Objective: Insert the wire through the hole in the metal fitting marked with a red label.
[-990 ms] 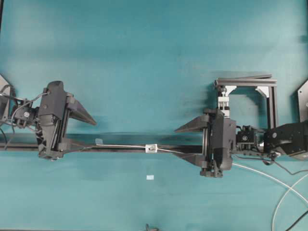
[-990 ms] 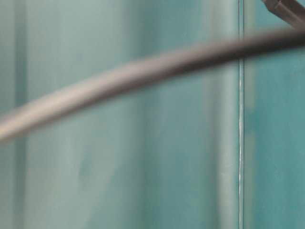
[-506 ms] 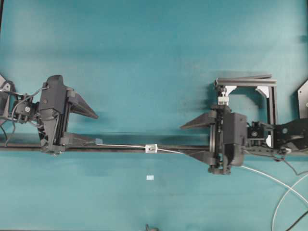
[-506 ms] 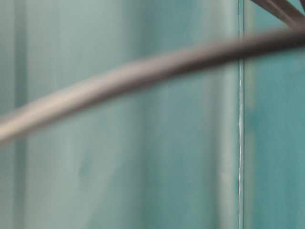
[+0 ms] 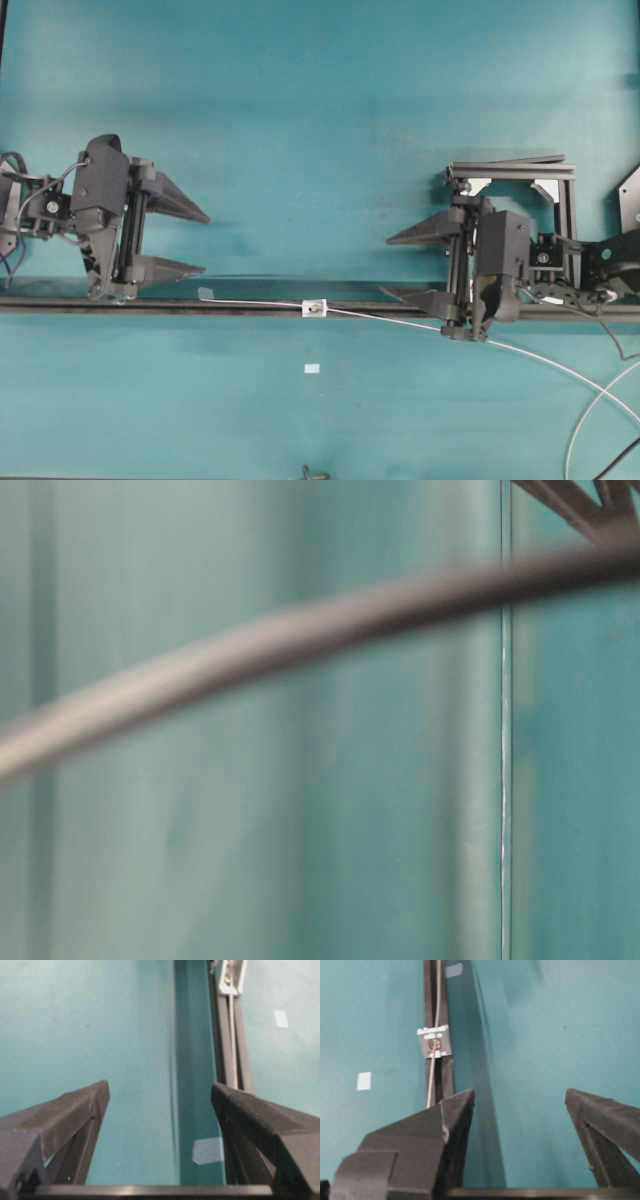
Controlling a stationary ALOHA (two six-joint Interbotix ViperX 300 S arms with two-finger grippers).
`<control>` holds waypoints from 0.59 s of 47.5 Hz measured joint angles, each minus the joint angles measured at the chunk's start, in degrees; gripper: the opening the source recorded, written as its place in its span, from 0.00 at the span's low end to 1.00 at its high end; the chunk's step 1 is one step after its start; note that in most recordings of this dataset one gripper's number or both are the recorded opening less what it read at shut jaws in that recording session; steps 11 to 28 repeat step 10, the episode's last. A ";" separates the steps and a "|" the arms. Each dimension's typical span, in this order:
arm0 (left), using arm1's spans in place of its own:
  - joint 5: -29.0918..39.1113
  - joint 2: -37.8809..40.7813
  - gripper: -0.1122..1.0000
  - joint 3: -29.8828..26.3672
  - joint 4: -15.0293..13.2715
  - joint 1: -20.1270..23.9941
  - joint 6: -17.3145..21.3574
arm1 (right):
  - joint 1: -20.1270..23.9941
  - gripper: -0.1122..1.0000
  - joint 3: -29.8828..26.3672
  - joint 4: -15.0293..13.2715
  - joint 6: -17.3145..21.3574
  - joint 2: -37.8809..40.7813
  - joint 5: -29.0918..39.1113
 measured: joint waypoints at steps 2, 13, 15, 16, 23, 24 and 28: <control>-0.18 -0.09 0.87 0.00 -0.09 0.35 0.26 | -0.09 0.84 0.00 0.00 -0.79 -0.09 0.00; -1.67 -0.09 0.87 -0.09 0.00 0.88 0.35 | -0.09 0.85 0.09 0.00 -3.25 -1.23 0.00; -1.67 -0.09 0.87 -0.09 0.00 0.88 0.35 | -0.09 0.85 0.09 0.00 -3.25 -1.23 0.00; -1.67 -0.09 0.87 -0.09 0.00 0.88 0.35 | -0.09 0.85 0.09 0.00 -3.25 -1.23 0.00; -1.67 -0.09 0.87 -0.09 0.00 0.88 0.35 | -0.09 0.85 0.09 0.00 -3.25 -1.23 0.00; -1.67 -0.09 0.87 -0.09 0.00 0.88 0.35 | -0.09 0.85 0.09 0.00 -3.25 -1.23 0.00; -1.67 -0.09 0.87 -0.09 0.00 0.88 0.35 | -0.09 0.85 0.09 0.00 -3.25 -1.23 0.00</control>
